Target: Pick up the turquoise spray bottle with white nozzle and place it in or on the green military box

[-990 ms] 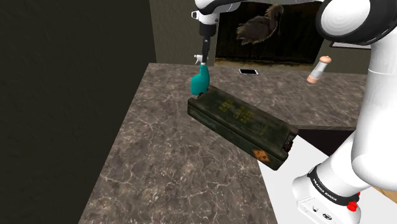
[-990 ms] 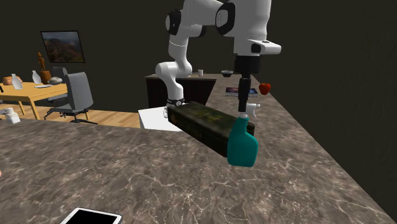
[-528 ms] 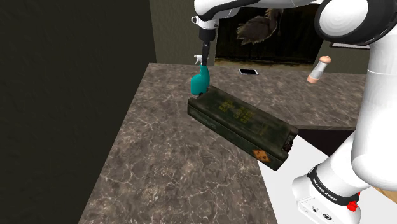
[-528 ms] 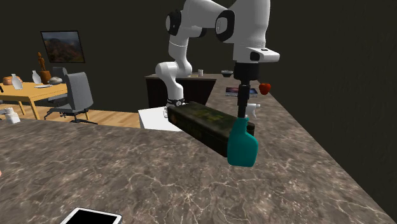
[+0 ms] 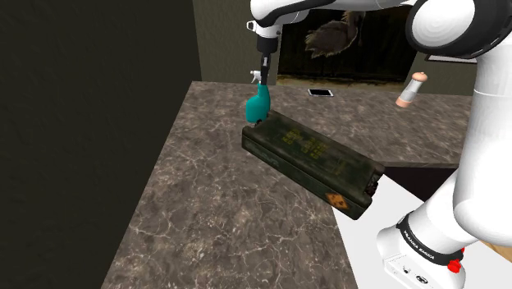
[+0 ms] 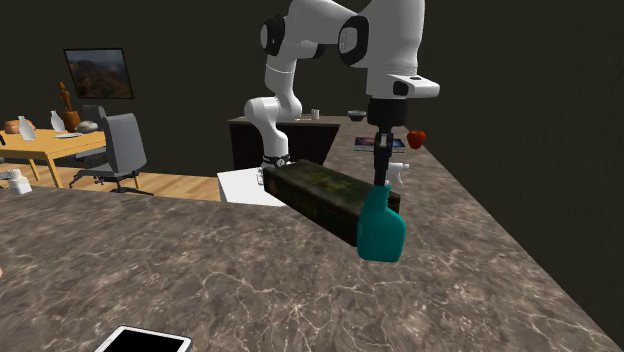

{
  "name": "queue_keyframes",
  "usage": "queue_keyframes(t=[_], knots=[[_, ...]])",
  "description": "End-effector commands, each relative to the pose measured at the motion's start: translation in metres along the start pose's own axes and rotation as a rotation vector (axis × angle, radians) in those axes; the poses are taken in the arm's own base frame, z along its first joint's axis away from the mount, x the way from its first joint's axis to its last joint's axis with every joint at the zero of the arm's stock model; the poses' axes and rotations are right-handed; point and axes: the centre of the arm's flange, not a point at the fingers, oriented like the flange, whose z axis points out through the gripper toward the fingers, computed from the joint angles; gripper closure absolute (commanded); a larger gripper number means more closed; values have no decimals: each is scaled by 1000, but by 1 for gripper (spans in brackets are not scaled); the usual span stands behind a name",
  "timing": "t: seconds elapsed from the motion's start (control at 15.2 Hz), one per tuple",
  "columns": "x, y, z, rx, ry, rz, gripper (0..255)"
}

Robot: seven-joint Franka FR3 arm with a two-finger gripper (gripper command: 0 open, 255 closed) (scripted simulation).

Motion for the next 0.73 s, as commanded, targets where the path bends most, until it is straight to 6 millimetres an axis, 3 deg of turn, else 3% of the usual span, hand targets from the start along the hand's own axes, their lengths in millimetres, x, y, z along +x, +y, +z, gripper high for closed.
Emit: queue_keyframes(t=[0.0, 0.26, 0.66], knots=[[0, 0, 0, 0, 0, 0, 255], [0, 0, 0, 0, 0, 0, 255], [0, 0, -32, 0, 0, 0, 255]])
